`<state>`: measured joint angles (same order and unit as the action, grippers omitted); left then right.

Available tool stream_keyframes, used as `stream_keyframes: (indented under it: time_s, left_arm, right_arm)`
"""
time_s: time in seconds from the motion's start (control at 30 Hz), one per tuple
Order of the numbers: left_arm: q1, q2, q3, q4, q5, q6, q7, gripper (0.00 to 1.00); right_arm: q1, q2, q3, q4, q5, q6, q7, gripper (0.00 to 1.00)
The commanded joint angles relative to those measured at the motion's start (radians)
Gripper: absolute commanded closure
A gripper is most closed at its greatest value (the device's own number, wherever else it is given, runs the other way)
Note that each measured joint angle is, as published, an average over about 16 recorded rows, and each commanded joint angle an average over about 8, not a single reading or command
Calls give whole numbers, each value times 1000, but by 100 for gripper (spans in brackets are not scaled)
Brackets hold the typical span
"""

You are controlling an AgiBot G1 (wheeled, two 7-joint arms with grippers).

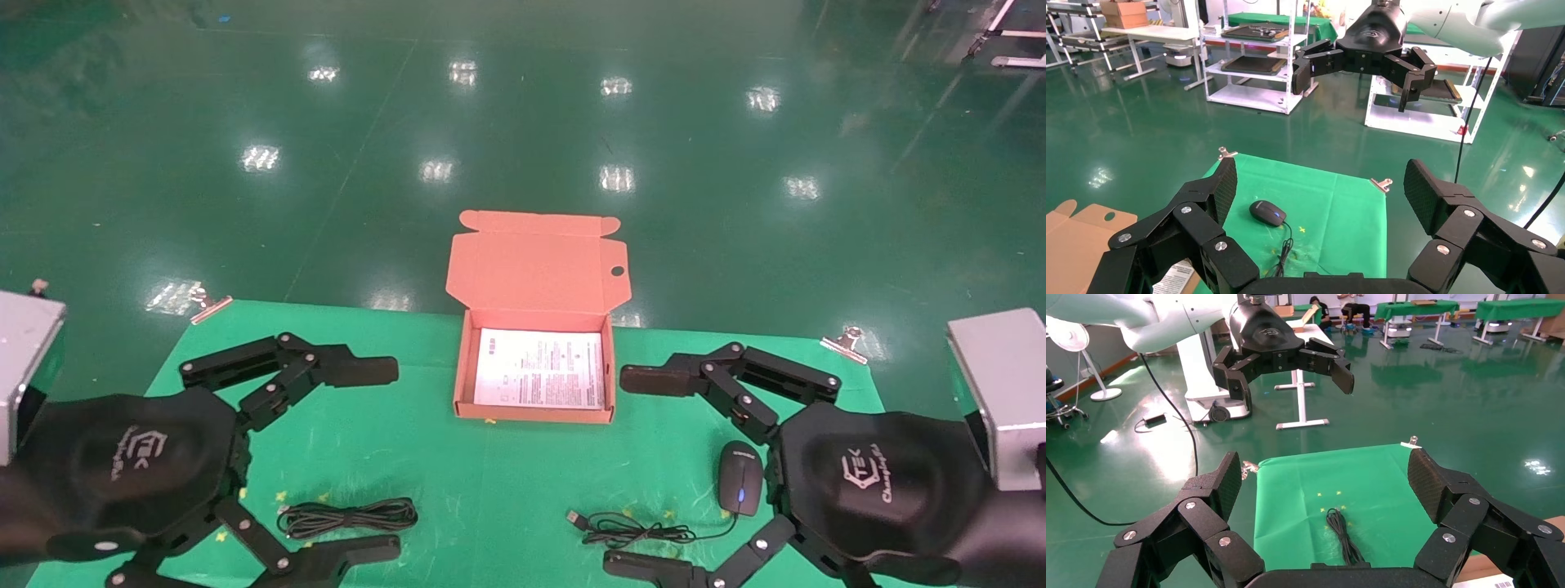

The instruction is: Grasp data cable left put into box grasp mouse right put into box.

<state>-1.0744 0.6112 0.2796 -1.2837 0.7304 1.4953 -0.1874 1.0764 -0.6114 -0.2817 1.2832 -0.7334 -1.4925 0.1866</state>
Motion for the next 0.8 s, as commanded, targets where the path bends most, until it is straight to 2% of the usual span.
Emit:
stream_keyframes:
  time_s: [0.03,0.8]
  left_arm:
    - [0,0,0,0,0,0,0,0]
    - [-2,-8,12,-5,24,6,-5,0]
  right_arm:
    - [0,0,0,0,0,0,0,0]
    - [8,8,0,1,-19,-5,-19,0]
